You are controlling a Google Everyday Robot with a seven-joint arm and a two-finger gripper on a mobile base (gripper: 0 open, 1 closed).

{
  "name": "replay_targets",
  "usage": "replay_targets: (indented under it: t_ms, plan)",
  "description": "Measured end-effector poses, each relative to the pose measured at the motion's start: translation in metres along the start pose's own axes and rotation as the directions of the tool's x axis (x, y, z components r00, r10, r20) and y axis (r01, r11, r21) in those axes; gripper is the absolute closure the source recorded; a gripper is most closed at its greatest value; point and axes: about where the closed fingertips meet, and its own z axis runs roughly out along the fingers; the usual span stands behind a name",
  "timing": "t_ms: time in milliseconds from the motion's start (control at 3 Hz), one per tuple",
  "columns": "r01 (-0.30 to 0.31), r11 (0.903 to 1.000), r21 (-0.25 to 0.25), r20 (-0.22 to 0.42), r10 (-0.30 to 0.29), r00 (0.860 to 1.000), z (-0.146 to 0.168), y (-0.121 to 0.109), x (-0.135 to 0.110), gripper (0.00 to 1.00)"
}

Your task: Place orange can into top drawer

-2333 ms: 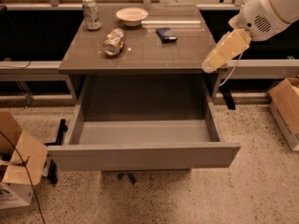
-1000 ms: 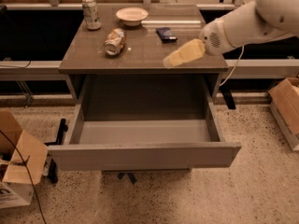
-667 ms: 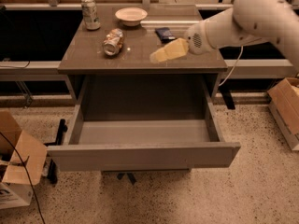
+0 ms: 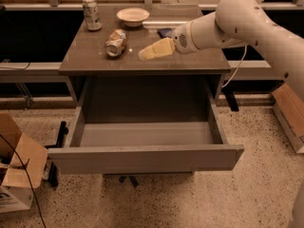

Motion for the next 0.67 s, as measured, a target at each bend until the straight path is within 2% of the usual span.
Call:
replay_targets:
  t_ms: [333, 667]
  plan:
    - [-0.025, 0.9995, 0.02, -0.007, 0.025, 1.0, 0.005, 0.001, 0.004, 0.0]
    - [-0.056, 0.9983, 0.015, 0.037, 0.055, 0.998, 0.043, 0.017, 0.003, 0.0]
